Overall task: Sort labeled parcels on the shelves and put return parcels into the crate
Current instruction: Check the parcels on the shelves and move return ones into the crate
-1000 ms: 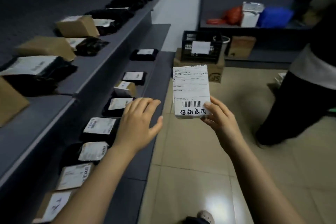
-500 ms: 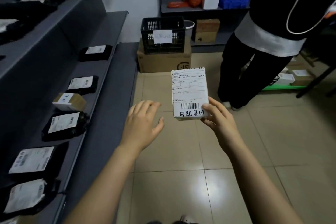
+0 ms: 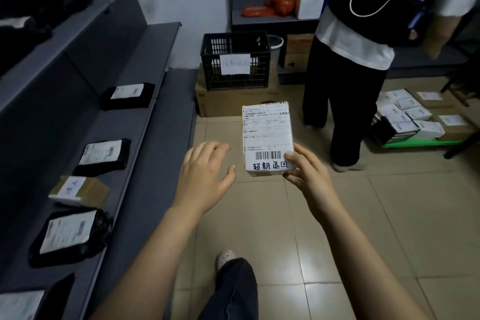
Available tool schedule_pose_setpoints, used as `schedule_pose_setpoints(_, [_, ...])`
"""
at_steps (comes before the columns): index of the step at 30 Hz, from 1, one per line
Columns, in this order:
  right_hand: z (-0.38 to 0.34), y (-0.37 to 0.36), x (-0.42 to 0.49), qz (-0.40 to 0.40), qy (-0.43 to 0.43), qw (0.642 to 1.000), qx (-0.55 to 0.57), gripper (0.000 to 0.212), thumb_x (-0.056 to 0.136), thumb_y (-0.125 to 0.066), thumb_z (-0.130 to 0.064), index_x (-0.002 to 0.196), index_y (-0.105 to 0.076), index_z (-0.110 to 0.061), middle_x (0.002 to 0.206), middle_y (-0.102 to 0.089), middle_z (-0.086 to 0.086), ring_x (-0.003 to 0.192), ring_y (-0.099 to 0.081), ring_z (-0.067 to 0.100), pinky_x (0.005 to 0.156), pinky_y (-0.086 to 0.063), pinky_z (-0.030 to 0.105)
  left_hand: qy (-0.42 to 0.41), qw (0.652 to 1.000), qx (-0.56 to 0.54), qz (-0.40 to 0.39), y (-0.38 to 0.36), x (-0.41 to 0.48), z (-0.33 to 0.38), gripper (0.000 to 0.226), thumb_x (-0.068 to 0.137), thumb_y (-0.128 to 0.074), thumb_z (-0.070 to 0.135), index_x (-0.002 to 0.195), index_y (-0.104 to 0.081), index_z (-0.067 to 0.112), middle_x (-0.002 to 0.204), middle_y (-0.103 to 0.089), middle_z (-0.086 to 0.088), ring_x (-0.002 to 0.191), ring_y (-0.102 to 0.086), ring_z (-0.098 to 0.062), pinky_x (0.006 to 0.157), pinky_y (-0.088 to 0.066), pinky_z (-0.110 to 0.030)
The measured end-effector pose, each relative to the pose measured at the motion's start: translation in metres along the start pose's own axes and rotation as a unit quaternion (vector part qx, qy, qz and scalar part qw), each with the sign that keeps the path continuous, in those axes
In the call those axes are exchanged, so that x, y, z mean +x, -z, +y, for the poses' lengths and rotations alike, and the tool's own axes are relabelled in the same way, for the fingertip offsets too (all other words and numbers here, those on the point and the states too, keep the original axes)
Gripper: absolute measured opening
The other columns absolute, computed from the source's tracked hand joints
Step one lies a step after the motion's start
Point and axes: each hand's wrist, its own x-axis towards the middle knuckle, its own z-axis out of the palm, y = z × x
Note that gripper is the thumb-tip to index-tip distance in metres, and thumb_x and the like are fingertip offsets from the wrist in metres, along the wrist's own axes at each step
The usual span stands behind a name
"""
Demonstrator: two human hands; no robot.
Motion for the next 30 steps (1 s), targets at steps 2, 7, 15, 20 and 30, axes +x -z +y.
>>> schedule_pose_setpoints(2, [-0.009, -0.022, 0.035, 0.003, 0.000, 1.000, 0.002, 0.047, 0.086, -0.069, -0.028, 0.131, -0.058, -0.020, 0.114, -0.070, 0.007, 0.088, -0.067, 0.012, 0.078, -0.051, 0.027, 0.000, 1.000, -0.001, 0.005, -0.006, 0.033, -0.026, 0.038, 0.083, -0.049, 0.037, 0.111, -0.062, 0.015, 0.106, -0.061, 0.000, 0.101, -0.052, -0.019, 0.091, -0.036, -0.032])
schedule_pose_setpoints(7, [-0.034, -0.079, 0.115, -0.002, 0.003, 1.000, -0.012, 0.057, 0.076, -0.072, -0.037, 0.129, -0.059, -0.021, 0.114, -0.071, 0.005, 0.091, -0.068, 0.012, 0.079, -0.052, 0.028, -0.014, 1.000, -0.011, 0.018, -0.016, 0.113, -0.089, 0.037, 0.083, -0.049, 0.037, 0.109, -0.063, 0.015, 0.104, -0.061, 0.000, 0.099, -0.049, -0.018, 0.089, -0.035, -0.032])
schedule_pose_setpoints(15, [-0.050, -0.133, 0.229, -0.012, -0.004, 0.999, -0.042, 0.040, 0.086, -0.069, -0.029, 0.125, -0.062, -0.026, 0.112, -0.071, 0.002, 0.101, -0.068, 0.017, 0.086, -0.054, 0.030, -0.006, 1.000, -0.015, 0.005, -0.049, 0.213, -0.162, 0.036, 0.084, -0.051, 0.036, 0.112, -0.061, 0.016, 0.107, -0.060, 0.001, 0.104, -0.050, -0.019, 0.091, -0.037, -0.034])
schedule_pose_setpoints(20, [-0.065, -0.155, 0.322, -0.015, -0.007, 0.998, -0.052, 0.039, 0.089, -0.065, -0.027, 0.127, -0.060, -0.024, 0.113, -0.070, 0.003, 0.105, -0.067, 0.022, 0.091, -0.053, 0.035, 0.011, 1.000, -0.005, -0.004, -0.084, 0.288, -0.202, 0.035, 0.084, -0.055, 0.034, 0.113, -0.061, 0.015, 0.109, -0.060, 0.000, 0.106, -0.052, -0.021, 0.093, -0.040, -0.037])
schedule_pose_setpoints(30, [-0.124, -0.191, 0.516, -0.037, -0.007, 0.997, -0.064, 0.040, 0.086, -0.067, -0.030, 0.126, -0.062, -0.024, 0.115, -0.069, -0.004, 0.103, -0.067, 0.010, 0.090, -0.054, 0.032, 0.037, 0.999, -0.027, 0.023, -0.153, 0.459, -0.260, 0.035, 0.083, -0.054, 0.034, 0.111, -0.063, 0.015, 0.108, -0.061, 0.002, 0.105, -0.050, -0.018, 0.090, -0.039, -0.035])
